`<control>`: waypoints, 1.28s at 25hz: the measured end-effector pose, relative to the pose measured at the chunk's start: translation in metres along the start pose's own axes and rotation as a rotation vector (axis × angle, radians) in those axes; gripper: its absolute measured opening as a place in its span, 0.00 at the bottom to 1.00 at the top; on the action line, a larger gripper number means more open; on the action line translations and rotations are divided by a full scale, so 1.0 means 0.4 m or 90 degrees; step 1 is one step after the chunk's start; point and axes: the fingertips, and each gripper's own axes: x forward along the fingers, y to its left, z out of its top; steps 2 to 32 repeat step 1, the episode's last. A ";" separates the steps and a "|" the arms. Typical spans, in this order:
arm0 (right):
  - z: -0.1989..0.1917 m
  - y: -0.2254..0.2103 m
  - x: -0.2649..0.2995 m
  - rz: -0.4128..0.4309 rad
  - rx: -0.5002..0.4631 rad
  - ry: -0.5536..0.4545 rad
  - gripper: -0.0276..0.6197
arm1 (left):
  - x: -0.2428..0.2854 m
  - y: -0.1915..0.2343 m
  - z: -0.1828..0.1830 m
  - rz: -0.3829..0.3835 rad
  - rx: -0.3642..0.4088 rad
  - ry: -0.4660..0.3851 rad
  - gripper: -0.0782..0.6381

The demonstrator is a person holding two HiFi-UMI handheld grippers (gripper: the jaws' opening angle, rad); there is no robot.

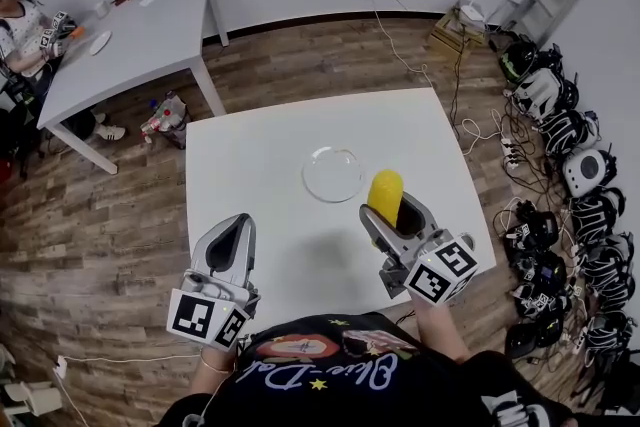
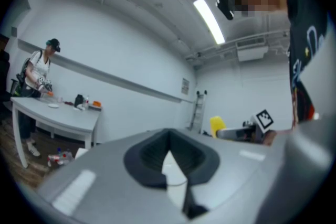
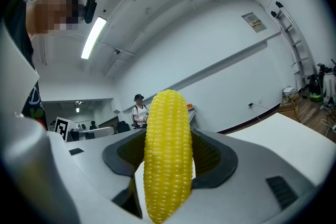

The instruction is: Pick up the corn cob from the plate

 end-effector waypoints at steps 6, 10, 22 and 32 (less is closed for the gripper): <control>-0.001 -0.001 0.001 -0.001 -0.001 0.001 0.42 | -0.001 0.003 0.002 0.002 0.001 -0.001 0.10; -0.001 -0.001 0.001 -0.001 -0.001 0.001 0.42 | -0.001 0.003 0.002 0.002 0.001 -0.001 0.10; -0.001 -0.001 0.001 -0.001 -0.001 0.001 0.42 | -0.001 0.003 0.002 0.002 0.001 -0.001 0.10; -0.001 -0.001 0.001 -0.001 -0.001 0.001 0.42 | -0.001 0.003 0.002 0.002 0.001 -0.001 0.10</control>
